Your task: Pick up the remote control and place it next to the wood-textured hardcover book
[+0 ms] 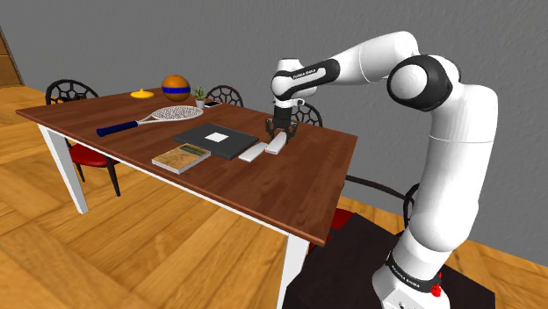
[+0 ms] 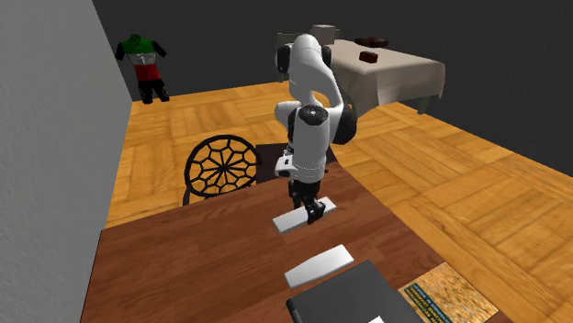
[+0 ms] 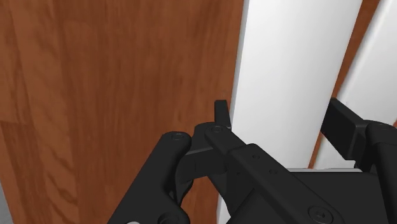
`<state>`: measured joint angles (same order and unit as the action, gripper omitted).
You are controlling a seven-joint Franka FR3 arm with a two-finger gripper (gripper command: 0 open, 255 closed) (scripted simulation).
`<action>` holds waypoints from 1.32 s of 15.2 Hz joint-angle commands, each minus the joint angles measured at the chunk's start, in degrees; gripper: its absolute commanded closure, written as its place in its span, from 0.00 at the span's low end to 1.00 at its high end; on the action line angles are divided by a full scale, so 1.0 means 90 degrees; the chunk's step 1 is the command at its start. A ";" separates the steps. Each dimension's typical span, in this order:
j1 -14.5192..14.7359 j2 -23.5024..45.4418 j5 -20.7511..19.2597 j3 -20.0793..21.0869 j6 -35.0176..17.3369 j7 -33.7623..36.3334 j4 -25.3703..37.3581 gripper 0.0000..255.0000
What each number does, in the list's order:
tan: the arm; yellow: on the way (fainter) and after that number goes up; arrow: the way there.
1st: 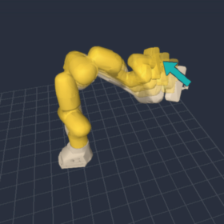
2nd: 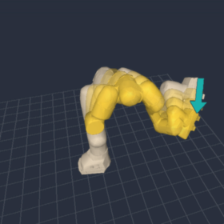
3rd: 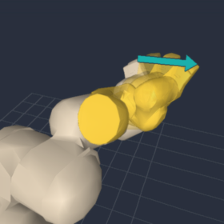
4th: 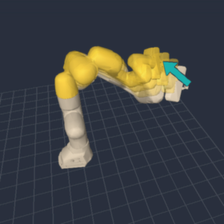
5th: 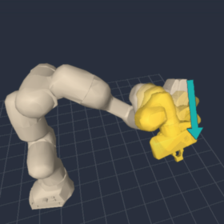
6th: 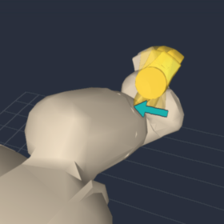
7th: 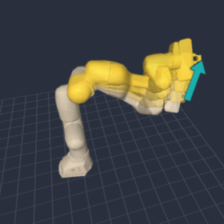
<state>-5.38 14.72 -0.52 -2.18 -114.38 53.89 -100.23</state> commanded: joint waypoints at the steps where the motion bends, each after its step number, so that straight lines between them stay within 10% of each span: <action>1: 0.0183 0.0010 -0.0026 0.0103 0.0013 0.0302 0.0021 1.00; 20: 0.1801 0.1882 -0.0318 0.0772 0.0941 0.2579 0.2775 1.00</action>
<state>10.44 30.83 -3.27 4.71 -105.94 76.59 -76.15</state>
